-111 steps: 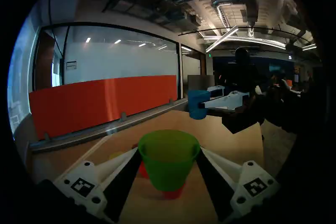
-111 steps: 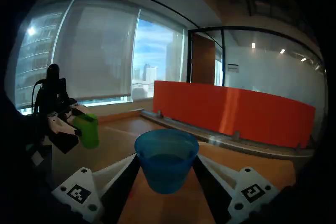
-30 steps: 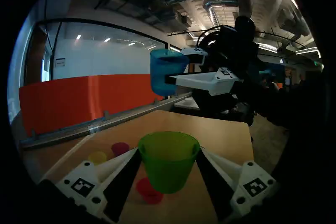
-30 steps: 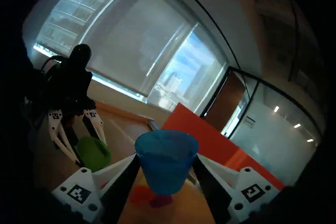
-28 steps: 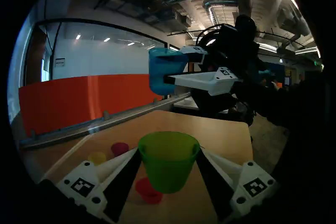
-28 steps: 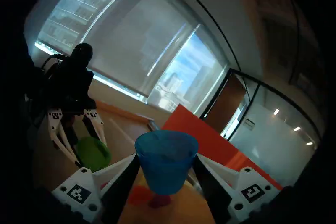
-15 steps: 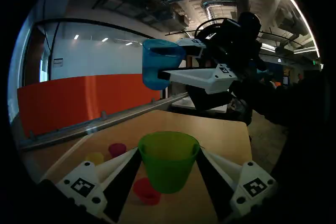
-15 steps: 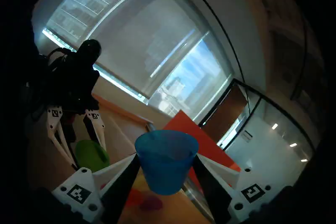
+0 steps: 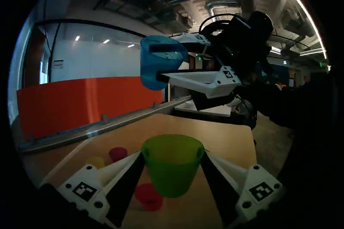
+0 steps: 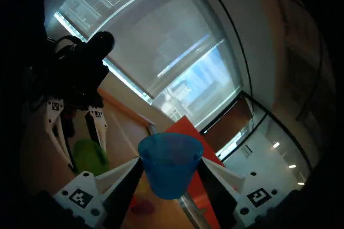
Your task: Pour water
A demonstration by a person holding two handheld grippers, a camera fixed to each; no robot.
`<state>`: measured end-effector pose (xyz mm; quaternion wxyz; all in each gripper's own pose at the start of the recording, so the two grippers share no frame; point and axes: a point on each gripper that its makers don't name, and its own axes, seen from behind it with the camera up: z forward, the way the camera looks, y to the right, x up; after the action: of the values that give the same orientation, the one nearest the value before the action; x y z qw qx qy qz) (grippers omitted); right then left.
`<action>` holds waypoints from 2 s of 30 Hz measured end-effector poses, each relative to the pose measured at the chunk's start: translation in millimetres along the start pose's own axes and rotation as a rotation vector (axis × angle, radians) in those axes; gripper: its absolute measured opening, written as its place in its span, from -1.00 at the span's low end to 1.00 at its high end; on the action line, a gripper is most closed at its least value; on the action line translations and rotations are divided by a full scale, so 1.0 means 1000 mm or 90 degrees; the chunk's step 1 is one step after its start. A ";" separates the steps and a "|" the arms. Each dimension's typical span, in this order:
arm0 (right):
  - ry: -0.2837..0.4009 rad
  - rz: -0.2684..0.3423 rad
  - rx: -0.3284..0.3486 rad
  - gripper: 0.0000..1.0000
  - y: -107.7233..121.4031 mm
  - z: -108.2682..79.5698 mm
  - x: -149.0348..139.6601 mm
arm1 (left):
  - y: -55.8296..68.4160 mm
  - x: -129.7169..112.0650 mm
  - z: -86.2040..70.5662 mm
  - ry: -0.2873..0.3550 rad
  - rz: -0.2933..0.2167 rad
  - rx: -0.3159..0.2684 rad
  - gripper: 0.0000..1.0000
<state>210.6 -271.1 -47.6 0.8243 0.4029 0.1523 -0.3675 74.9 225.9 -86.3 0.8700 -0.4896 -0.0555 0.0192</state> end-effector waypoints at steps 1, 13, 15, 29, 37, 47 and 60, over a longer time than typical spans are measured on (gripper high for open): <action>0.000 -0.005 0.000 0.75 0.000 0.000 0.000 | 0.000 0.000 0.000 0.001 -0.001 0.000 0.74; -0.002 -0.055 0.000 0.74 0.001 0.003 0.006 | 0.001 0.001 0.002 0.001 0.000 -0.005 0.74; -0.003 -0.065 0.002 0.74 0.000 0.003 0.006 | 0.001 0.002 0.002 0.002 -0.002 -0.006 0.74; -0.010 -0.127 0.006 0.74 -0.002 0.004 0.007 | -0.001 0.002 0.004 0.004 -0.003 -0.006 0.74; -0.012 -0.148 0.003 0.74 -0.001 0.007 0.006 | -0.002 0.002 0.004 0.006 -0.004 -0.008 0.74; -0.013 -0.180 -0.004 0.74 0.003 0.010 0.006 | -0.002 0.003 0.006 0.007 -0.005 -0.011 0.74; -0.016 -0.212 -0.013 0.74 0.007 0.012 0.007 | -0.003 0.001 0.006 0.007 -0.004 -0.011 0.74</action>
<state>220.3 -281.4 -39.9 0.7579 0.3593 0.2100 -0.5023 75.6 230.0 -80.8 0.8661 -0.4969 -0.0528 0.0131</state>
